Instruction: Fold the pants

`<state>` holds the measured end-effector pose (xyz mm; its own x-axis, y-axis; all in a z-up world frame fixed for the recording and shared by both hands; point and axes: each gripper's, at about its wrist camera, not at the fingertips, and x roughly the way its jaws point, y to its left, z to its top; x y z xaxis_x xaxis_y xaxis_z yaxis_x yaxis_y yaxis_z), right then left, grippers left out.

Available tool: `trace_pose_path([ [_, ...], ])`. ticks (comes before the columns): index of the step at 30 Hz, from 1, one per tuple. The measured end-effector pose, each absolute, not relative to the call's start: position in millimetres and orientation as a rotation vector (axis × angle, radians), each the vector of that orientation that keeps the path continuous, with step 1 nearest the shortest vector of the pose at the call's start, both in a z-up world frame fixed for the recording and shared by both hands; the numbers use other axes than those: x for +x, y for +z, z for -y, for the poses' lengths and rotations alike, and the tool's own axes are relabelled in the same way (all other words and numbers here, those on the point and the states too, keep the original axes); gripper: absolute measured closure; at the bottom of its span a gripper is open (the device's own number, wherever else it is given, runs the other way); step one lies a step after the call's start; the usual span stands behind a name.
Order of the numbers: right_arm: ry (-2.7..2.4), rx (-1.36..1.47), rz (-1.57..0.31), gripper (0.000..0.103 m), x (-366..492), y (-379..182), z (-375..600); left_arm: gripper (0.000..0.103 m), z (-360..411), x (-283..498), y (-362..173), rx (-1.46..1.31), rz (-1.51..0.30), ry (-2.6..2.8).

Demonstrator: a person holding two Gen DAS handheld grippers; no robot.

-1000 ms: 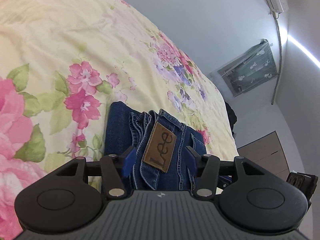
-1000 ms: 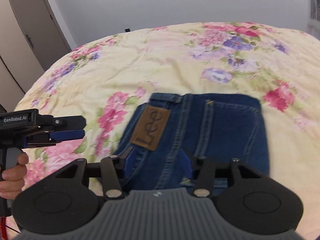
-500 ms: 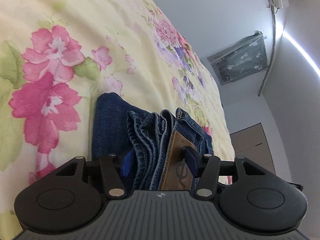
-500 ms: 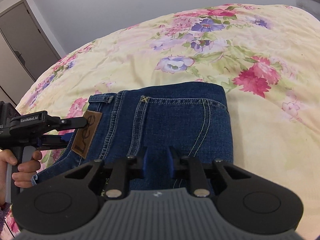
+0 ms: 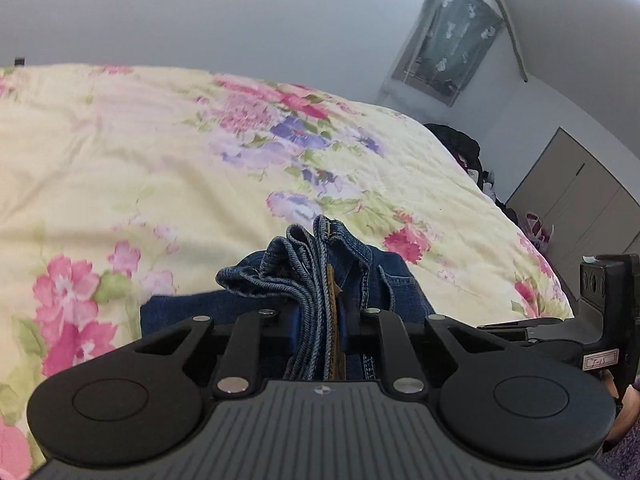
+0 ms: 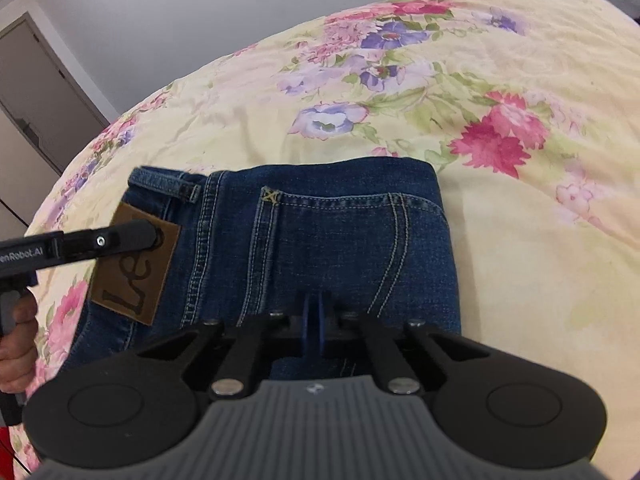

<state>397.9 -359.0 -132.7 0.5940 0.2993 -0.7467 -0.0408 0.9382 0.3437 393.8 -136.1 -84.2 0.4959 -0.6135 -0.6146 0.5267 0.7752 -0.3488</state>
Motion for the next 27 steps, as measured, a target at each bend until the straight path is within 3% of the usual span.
trace_pose_path([
  [5, 0.231, 0.224, -0.880, 0.099, 393, -109, 344, 0.084, 123, 404, -74, -0.122, -0.847, -0.669],
  [14, 0.290, 0.206, -0.924, 0.099, 409, -148, 304, 0.082, 63, 432, -165, -0.362, -0.982, -0.569],
  [18, 0.279, 0.182, -0.938, 0.103, 418, -159, 299, 0.076, 53, 444, -188, -0.448, -1.027, -0.554],
  [22, 0.265, 0.177, -0.965, 0.103, 427, -158, 297, 0.065, 55, 437, -177, -0.412, -1.031, -0.517],
  [27, 0.261, 0.170, -0.940, 0.101, 414, -136, 300, 0.063, 57, 417, -141, -0.289, -0.982, -0.432],
])
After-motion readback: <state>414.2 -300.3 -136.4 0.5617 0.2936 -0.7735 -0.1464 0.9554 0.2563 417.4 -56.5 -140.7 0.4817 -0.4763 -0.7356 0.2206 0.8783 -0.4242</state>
